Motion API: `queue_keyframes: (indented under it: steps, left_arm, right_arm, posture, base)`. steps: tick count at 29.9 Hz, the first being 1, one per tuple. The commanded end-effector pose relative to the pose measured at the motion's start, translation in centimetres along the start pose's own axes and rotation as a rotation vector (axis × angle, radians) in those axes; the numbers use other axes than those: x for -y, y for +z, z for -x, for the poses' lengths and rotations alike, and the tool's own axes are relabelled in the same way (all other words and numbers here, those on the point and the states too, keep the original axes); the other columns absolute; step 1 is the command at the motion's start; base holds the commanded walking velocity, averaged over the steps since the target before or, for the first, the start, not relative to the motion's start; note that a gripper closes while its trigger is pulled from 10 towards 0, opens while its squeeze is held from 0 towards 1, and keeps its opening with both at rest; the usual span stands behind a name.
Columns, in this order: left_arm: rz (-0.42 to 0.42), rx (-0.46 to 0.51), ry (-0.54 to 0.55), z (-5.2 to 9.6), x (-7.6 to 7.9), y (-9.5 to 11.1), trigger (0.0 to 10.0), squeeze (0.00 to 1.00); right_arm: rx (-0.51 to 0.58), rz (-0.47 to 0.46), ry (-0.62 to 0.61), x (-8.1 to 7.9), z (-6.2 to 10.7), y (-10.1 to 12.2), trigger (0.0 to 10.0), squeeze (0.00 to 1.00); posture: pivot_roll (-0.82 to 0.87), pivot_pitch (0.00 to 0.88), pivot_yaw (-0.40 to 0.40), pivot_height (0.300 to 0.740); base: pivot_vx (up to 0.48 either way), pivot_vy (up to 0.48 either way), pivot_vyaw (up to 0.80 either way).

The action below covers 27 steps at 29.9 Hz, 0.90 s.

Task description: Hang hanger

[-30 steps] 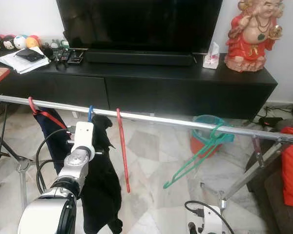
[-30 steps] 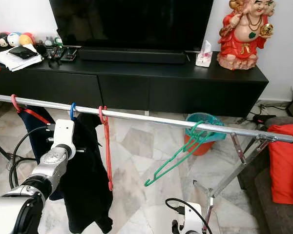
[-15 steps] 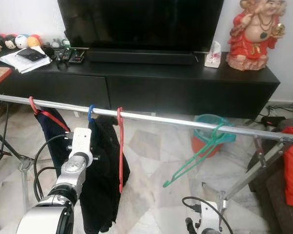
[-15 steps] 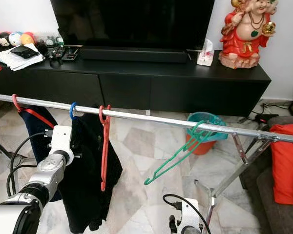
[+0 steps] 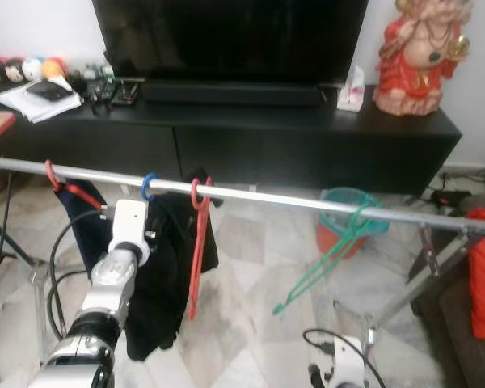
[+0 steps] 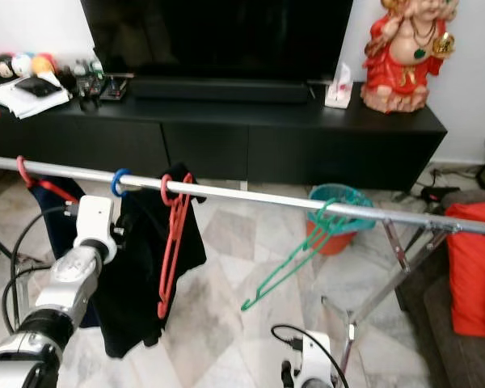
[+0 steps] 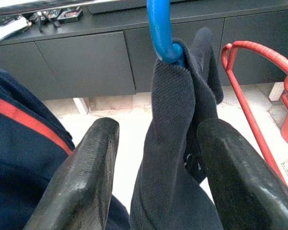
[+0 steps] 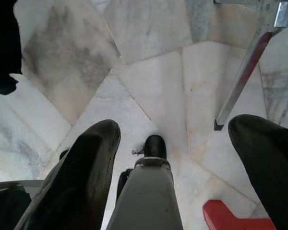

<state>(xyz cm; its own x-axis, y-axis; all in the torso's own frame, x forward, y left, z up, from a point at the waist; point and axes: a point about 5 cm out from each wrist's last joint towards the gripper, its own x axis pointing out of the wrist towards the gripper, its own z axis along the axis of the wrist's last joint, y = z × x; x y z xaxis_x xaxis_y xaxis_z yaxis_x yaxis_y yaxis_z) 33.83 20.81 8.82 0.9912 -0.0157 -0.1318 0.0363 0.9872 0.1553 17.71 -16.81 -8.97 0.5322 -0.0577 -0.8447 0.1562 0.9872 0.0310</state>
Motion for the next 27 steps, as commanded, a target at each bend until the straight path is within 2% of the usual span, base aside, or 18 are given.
queue_keyframes:
  steps: [1,4,5,6,8,10,11,12,13,14,16,18,19,20,21,22,25,27]
  left_arm:
    - [-0.004,0.003,-0.012,0.4,-0.3,0.2,10.0,1.00]
    - [-0.015,0.005,-0.023,1.5,-0.5,0.2,10.0,1.00]
    - [-0.033,0.003,-0.038,3.0,-0.6,0.2,10.0,1.00]
    - [-0.033,0.003,-0.038,3.0,-0.6,0.2,10.0,1.00]
    - [-0.045,-0.005,-0.053,4.6,-0.6,0.2,10.0,1.00]
    - [-0.045,-0.005,-0.053,4.6,-0.6,0.2,10.0,1.00]
    - [-0.056,-0.021,-0.062,5.8,-0.6,-0.1,10.0,1.00]
    - [-0.056,-0.021,-0.062,5.8,-0.6,-0.1,10.0,1.00]
    - [-0.068,-0.062,-0.074,7.3,-0.6,-0.8,10.0,1.00]
    - [-0.068,-0.062,-0.074,7.3,-0.6,-0.8,10.0,1.00]
    - [-0.105,-0.258,-0.078,10.6,-0.8,-3.9,10.0,1.00]
    - [-0.105,-0.258,-0.078,10.6,-0.8,-3.9,10.0,1.00]
    - [-0.119,-0.370,-0.084,11.8,-0.9,-5.6,10.0,1.00]
    - [-0.154,-0.474,-0.090,12.8,-1.1,-7.5,10.0,0.44]
    - [-0.149,-0.560,-0.104,13.2,-0.9,-9.4,10.0,0.00]
    - [-0.149,-0.560,-0.104,13.2,-0.9,-9.4,10.0,0.00]
    - [-0.129,-0.681,-0.079,12.0,-0.1,-13.4,10.0,0.00]
    - [-0.127,-0.693,-0.090,11.5,0.5,-13.9,10.0,0.00]
  right_arm:
    - [-0.011,-0.008,-0.001,0.1,0.1,-0.5,10.0,0.00]
    - [-0.012,-0.014,-0.005,0.3,0.1,-0.5,10.0,0.00]
    - [-0.013,-0.018,-0.013,0.7,0.1,-0.5,10.0,0.00]
    - [-0.013,-0.018,-0.013,0.7,0.1,-0.5,10.0,0.00]
    - [-0.014,-0.022,-0.020,1.0,0.1,-0.5,10.0,0.00]
    - [-0.014,-0.022,-0.020,1.0,0.1,-0.5,10.0,0.00]
    - [-0.016,-0.024,-0.026,1.2,0.1,-0.5,10.0,0.00]
    - [-0.016,-0.024,-0.026,1.2,0.1,-0.5,10.0,0.00]
    - [-0.014,-0.023,-0.030,1.3,0.0,-0.1,10.0,0.00]
    - [-0.014,-0.023,-0.030,1.3,0.0,-0.1,10.0,0.00]
    - [-0.008,-0.023,-0.036,1.5,-0.1,0.9,10.0,0.00]
    - [-0.008,-0.023,-0.036,1.5,-0.1,0.9,10.0,0.00]
    - [-0.006,-0.020,-0.036,1.5,-0.1,1.2,10.0,0.00]
    - [-0.007,-0.019,-0.037,1.5,-0.1,1.2,10.0,0.00]
    - [-0.009,-0.017,-0.037,1.5,-0.1,1.2,10.0,0.00]
    - [-0.009,-0.017,-0.037,1.5,-0.1,1.2,10.0,0.00]
    - [-0.013,-0.013,-0.039,1.5,-0.1,0.9,10.0,0.00]
    - [-0.013,-0.012,-0.036,1.3,0.0,0.1,10.0,0.00]
  posture:
    - [0.01,0.000,0.004,0.740]
    - [0.01,0.000,0.004,0.740]
    - [0.01,0.000,0.007,0.740]
    - [0.01,0.000,0.007,0.740]
    - [0.01,0.000,0.009,0.740]
    - [0.01,0.000,0.009,0.740]
    - [0.02,0.000,0.008,0.740]
    - [0.02,0.000,0.008,0.740]
    - [0.02,0.000,0.008,0.740]
    - [0.02,0.000,0.008,0.740]
    - [0.03,0.000,0.009,0.740]
    - [0.03,0.000,0.009,0.740]
    - [0.03,0.000,0.005,0.740]
    - [0.03,0.000,0.004,0.740]
    - [0.03,0.000,0.005,0.740]
    - [0.03,0.000,0.005,0.740]
    - [0.03,0.000,0.003,0.740]
    - [0.03,0.000,-0.001,0.740]
  base:
    - [0.000,0.000,0.00]
    - [0.000,0.000,0.00]
    - [0.000,0.000,0.00]
    - [0.000,0.000,0.00]
    - [0.000,0.000,0.00]
    - [0.000,0.000,0.00]
    - [0.000,0.000,0.00]
    - [0.000,0.000,0.00]
    - [0.000,0.000,0.00]
    - [0.000,0.000,0.00]
    - [0.000,0.000,0.00]
    - [0.000,0.000,0.00]
    - [0.000,0.000,0.00]
    - [0.000,0.000,0.00]
    - [0.000,0.000,0.00]
    - [0.000,0.000,0.00]
    - [0.000,0.000,0.00]
    - [0.000,0.000,0.00]
